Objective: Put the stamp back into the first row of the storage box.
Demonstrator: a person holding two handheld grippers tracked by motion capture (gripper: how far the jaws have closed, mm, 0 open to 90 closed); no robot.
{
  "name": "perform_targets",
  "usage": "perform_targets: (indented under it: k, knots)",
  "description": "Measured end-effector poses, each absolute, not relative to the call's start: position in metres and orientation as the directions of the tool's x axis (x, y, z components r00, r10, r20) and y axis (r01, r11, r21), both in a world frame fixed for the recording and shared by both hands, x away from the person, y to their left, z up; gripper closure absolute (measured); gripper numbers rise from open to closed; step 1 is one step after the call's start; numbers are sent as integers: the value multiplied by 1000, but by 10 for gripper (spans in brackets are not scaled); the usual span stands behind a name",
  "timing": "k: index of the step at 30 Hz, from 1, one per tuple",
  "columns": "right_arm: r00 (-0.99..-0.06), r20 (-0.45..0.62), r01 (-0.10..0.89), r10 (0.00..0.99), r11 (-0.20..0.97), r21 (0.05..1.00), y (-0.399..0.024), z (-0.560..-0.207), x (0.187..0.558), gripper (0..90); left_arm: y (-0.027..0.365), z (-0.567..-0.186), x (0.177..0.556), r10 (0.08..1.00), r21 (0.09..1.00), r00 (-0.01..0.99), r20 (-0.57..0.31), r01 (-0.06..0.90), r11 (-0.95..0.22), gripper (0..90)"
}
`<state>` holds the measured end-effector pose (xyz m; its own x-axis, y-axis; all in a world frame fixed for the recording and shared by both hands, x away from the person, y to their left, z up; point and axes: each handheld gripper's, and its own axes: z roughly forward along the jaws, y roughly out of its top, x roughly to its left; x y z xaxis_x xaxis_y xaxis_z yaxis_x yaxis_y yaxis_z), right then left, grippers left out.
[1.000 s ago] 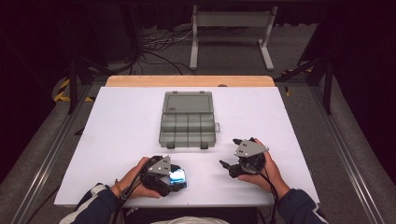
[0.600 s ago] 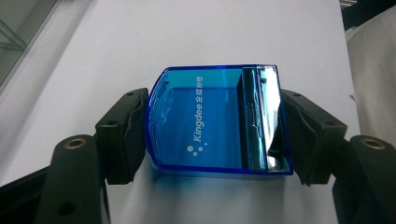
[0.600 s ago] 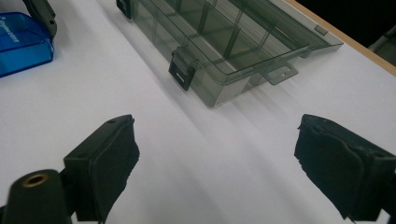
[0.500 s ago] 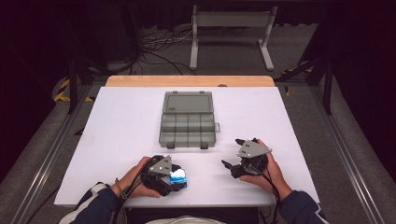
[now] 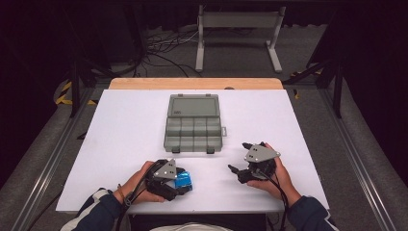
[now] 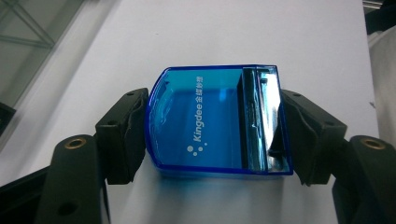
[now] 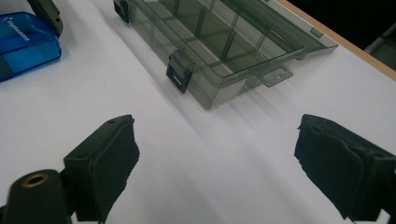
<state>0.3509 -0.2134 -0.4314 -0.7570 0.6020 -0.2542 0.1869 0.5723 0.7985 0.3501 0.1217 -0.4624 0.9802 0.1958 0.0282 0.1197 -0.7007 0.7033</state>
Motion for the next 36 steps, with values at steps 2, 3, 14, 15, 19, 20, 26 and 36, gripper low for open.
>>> perform_targets:
  k: [2, 3, 14, 15, 19, 20, 26, 36]
  knots:
    - [-757, -254, 187, 603, 572, 799, -214, -431, 351, 127, 122, -461, 350, 205, 705, 978, 38, 119, -700, 309]
    - [-756, -254, 186, 603, 571, 800, -214, -431, 351, 127, 122, -461, 350, 210, 708, 977, 43, 118, -696, 309]
    - [-757, -251, 188, 604, 569, 801, -213, -431, 351, 127, 128, -454, 352, 295, 742, 952, 77, 143, -655, 309]
    - [-757, -251, 187, 603, 568, 802, -213, -431, 351, 128, 128, -453, 352, 308, 735, 948, 79, 153, -661, 309]
    - [-759, -247, 188, 602, 566, 802, -214, -431, 351, 133, 129, -452, 351, 336, 733, 937, 94, 163, -661, 309]
    - [-759, -248, 187, 602, 567, 802, -214, -431, 351, 133, 129, -451, 351, 340, 734, 936, 93, 166, -658, 309]
    - [-761, -250, 185, 598, 570, 800, -214, -431, 351, 133, 130, -449, 352, 364, 746, 926, 104, 169, -644, 309]
    - [-761, -250, 187, 598, 572, 799, -213, -431, 351, 132, 135, -445, 353, 406, 765, 906, 122, 175, -620, 309]
